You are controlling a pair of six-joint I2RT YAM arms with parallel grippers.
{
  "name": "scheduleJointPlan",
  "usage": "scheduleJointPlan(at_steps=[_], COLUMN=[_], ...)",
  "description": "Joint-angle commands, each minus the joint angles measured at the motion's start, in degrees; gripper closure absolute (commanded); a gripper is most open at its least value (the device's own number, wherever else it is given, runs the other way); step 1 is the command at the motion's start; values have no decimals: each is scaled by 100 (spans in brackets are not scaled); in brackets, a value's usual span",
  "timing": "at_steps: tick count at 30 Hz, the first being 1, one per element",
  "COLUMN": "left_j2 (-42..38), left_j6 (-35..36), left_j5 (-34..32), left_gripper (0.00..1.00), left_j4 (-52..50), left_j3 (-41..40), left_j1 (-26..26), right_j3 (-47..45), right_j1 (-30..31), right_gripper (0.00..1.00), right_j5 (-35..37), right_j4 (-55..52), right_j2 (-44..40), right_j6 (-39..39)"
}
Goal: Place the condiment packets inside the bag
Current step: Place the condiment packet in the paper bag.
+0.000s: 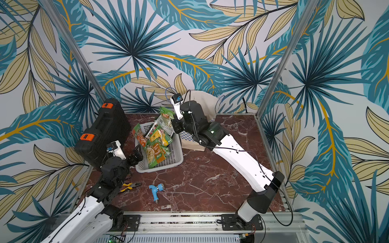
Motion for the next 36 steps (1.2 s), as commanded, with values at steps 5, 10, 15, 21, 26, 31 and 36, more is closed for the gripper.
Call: scheduleJointPlan(at_steps=[5, 10, 15, 21, 26, 31, 36], left_j2=[-9, 17, 109, 225, 332, 498, 697], left_j6=[140, 144, 153, 175, 179, 158, 63], left_j5=[161, 191, 201, 236, 240, 293, 409], left_gripper=[0, 0, 0, 0, 0, 0, 0], left_j4=[25, 49, 45, 35, -16, -143, -493], left_j3=[-150, -153, -118, -61, 18, 162, 445], left_j1=[38, 40, 36, 37, 37, 38, 37], right_j3=[127, 200, 594, 971, 620, -332, -1639], right_j1=[-537, -1070, -1520, -1649, -1646, -1646, -1647], right_gripper=[100, 100, 98, 58, 49, 34, 19], right_j5=[1376, 1315, 753, 58, -546, -1108, -1428], right_j4=[546, 677, 413, -302, -567, -621, -486], right_j2=[-186, 39, 597, 864, 414, -503, -1593], right_j6=[211, 403, 537, 561, 642, 708, 772])
